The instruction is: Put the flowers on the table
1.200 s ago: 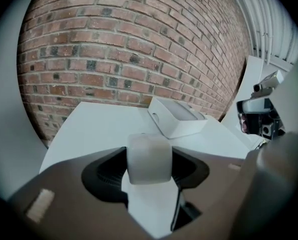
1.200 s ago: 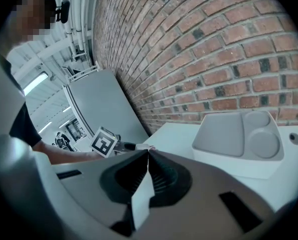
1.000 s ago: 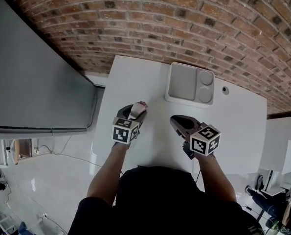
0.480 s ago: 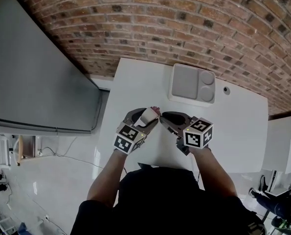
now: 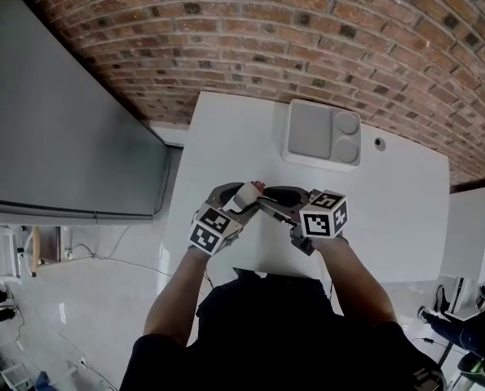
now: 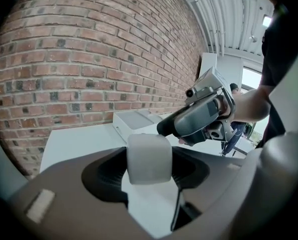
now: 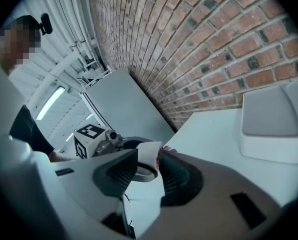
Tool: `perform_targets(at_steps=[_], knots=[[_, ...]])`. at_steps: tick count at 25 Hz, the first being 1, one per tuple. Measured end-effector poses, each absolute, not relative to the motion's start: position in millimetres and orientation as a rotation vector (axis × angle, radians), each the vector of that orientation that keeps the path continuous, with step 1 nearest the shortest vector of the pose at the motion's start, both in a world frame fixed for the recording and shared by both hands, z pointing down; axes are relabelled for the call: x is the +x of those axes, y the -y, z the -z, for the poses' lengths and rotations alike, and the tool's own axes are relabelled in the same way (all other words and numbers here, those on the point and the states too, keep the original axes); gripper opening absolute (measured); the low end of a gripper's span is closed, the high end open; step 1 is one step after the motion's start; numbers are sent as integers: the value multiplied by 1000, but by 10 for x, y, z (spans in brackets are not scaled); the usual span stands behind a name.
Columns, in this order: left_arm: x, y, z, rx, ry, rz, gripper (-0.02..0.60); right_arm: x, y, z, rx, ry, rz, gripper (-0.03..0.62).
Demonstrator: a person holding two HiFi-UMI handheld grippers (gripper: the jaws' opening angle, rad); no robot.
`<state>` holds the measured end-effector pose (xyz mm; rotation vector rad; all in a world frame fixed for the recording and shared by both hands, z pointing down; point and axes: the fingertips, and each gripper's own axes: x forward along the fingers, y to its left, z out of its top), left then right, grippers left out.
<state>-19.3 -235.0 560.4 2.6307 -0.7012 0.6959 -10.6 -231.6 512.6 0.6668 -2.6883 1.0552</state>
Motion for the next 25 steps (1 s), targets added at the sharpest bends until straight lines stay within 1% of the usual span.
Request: perform_targets(at_steps=[4,10,16,23,25], knots=[[-176,2385,-5766,2611,683,-704,256,-186,2344,-5294,661,2643,-1007,124],[-214,2513,-6026,2604,643,-669,256,-225,2510,-5549,636,2646,-1149,123],[-244,2603,-6356,2595,638,-722,255,-306,2606,-5799,672,2617,-1063,118],[-253,2583,-6580,2589,612,-776,255,-435,2529,-5893,656,2599,-1066,118],[-214,2575,-6603,2607,615,-764,255,-495,2461,-5898,608,2598,-1116,103]])
